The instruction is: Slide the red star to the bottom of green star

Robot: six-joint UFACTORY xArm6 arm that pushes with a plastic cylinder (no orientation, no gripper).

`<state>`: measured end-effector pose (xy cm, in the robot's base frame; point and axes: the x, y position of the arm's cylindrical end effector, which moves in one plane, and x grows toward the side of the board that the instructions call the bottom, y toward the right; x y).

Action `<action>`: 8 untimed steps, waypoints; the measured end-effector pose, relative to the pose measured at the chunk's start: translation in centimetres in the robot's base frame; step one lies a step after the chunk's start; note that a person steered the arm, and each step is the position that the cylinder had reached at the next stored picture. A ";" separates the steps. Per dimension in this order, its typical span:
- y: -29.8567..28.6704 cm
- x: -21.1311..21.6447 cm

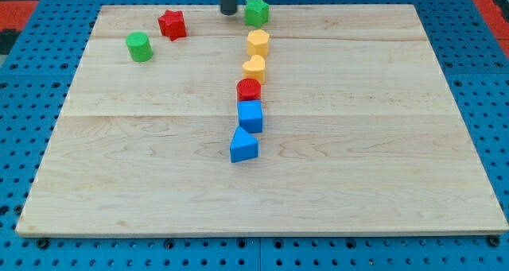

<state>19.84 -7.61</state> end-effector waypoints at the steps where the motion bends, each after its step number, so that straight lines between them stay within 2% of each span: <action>1: -9.0 0.0; 2: -13.8 0.3; 4: -7.3 4.8; 6: -6.4 5.8; 8: 2.2 5.8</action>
<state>25.60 -5.44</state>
